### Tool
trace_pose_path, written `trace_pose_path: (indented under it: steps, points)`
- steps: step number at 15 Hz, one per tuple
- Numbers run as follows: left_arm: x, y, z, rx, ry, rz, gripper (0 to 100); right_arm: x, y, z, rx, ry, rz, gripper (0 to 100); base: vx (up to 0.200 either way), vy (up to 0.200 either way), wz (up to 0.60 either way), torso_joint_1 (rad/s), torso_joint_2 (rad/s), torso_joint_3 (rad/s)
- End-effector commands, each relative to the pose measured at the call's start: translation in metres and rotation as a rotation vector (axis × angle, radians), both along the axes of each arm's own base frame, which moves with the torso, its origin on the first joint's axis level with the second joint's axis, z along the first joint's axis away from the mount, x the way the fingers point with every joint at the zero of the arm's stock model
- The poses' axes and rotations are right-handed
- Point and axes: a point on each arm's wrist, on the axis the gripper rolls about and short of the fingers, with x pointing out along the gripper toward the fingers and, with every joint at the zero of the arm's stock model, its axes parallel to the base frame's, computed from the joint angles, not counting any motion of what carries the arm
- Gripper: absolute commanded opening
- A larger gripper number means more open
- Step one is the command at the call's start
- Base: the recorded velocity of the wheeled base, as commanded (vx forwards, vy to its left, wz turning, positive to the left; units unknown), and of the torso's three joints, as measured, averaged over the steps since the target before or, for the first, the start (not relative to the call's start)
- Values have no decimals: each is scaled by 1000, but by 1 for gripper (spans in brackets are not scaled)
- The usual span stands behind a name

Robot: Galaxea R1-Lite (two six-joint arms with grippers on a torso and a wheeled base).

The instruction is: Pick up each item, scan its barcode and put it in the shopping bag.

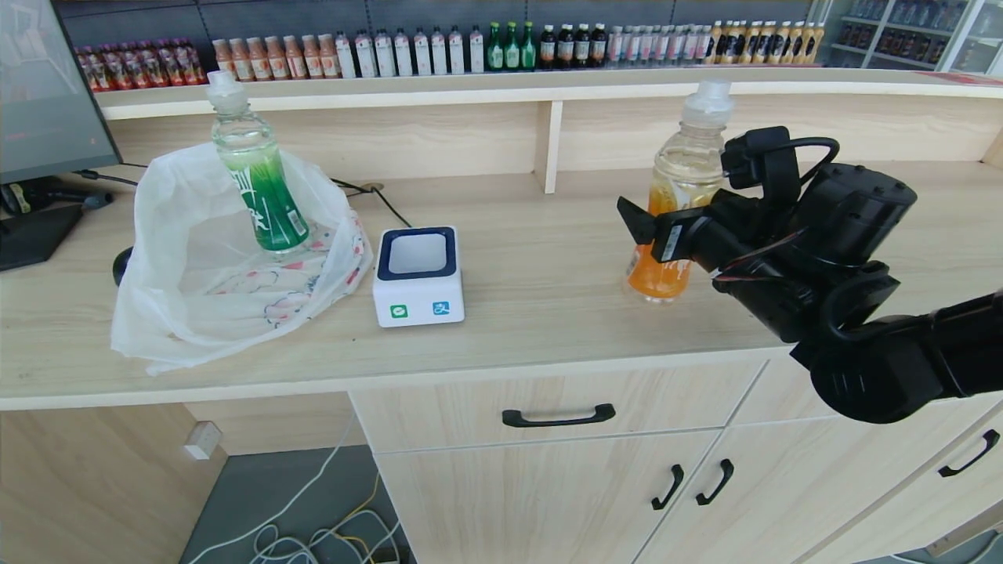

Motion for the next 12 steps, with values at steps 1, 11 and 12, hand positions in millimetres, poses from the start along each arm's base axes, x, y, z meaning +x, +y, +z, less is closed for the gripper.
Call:
trace_pose_path:
  steps: [1,11,12]
  points:
    - [0,0,0,0,-1,0,100,0,0,0,0,0,0,100,0,0,0,0,0,0]
    - [0,0,0,0,-1,2,100,-1,1,10,11,-30,4,0,0,0,0,0,0,0]
    - [0,0,0,0,-1,2,100,-2,0,11,13,-36,4,0,0,0,0,0,0,0]
